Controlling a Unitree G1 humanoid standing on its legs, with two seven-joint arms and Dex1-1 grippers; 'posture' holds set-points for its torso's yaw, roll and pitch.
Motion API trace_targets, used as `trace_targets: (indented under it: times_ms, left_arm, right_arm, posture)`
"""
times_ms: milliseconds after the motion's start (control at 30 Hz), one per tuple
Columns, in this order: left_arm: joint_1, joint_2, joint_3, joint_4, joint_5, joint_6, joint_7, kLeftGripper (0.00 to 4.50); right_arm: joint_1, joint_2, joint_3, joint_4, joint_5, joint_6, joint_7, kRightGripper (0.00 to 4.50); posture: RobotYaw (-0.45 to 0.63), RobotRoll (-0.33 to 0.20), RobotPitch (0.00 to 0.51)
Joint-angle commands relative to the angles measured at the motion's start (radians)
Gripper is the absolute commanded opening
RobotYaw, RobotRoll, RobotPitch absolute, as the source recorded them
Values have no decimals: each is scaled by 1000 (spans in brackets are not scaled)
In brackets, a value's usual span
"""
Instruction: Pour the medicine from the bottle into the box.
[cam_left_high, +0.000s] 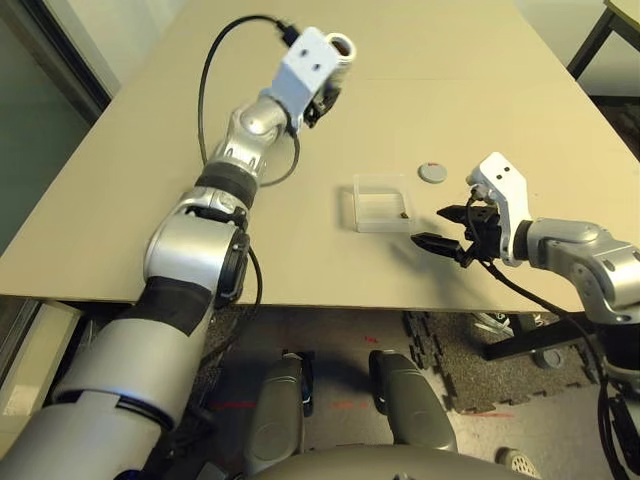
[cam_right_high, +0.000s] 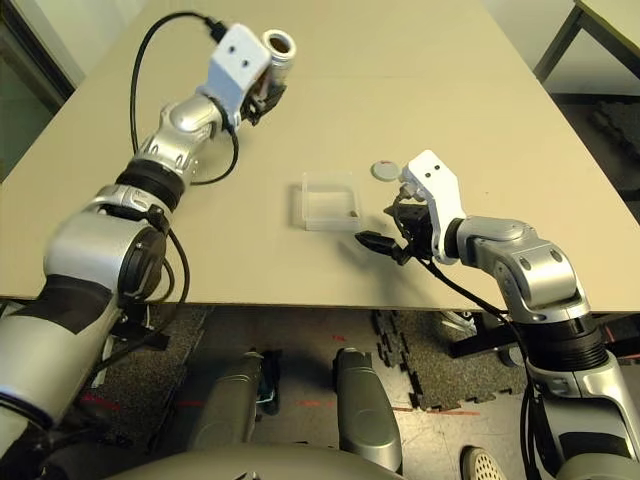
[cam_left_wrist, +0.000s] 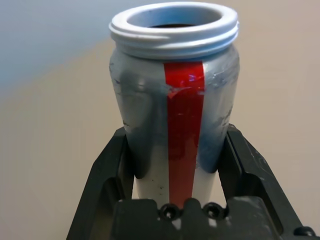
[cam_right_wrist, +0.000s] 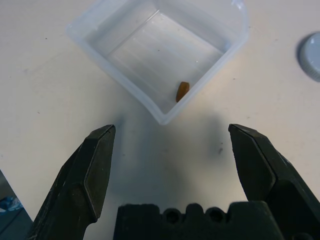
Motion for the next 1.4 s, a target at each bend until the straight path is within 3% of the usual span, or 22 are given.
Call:
trace_targets:
  times_ms: [33,167,300,600,1067,1233,1400]
  left_arm:
    - [132,-63,71,-166,-104,97,86,2532]
    - [263,-124,81,-355,-138,183,153,2531]
    - [329,-144,51,-440,-126,216,174,2531]
    - [320,-86,-8,-341,-77,177,159,2531]
    - [312,-74,-11,-205,-91,116,129,2531]
    - [319,-71,-4,-219,-97,81,124,4307]
    - [319,-67,-1,-228,-99,44,125,4470]
  right_arm:
    - [-11,-8,11,6,3,17,9,4500]
    - [-12,-4,10,-1,5,28,6,4500]
    - [-17,-1,8,-9,8,42,1,4500]
    - [-13,2,-9,-28,15,59,-14,4500]
    - [-21,9,-11,-21,19,52,-25,4500]
    - [-31,13,-8,-12,16,43,-24,4500]
    - [-37,12,-5,-3,13,36,-20,4500]
  posture:
    - [-102,0,167]
    - [-105,0,171]
    - [-111,0,173]
    - [-129,0,173]
    - [-129,0,169]
    - [-123,0,166]
    - [-120,0,163]
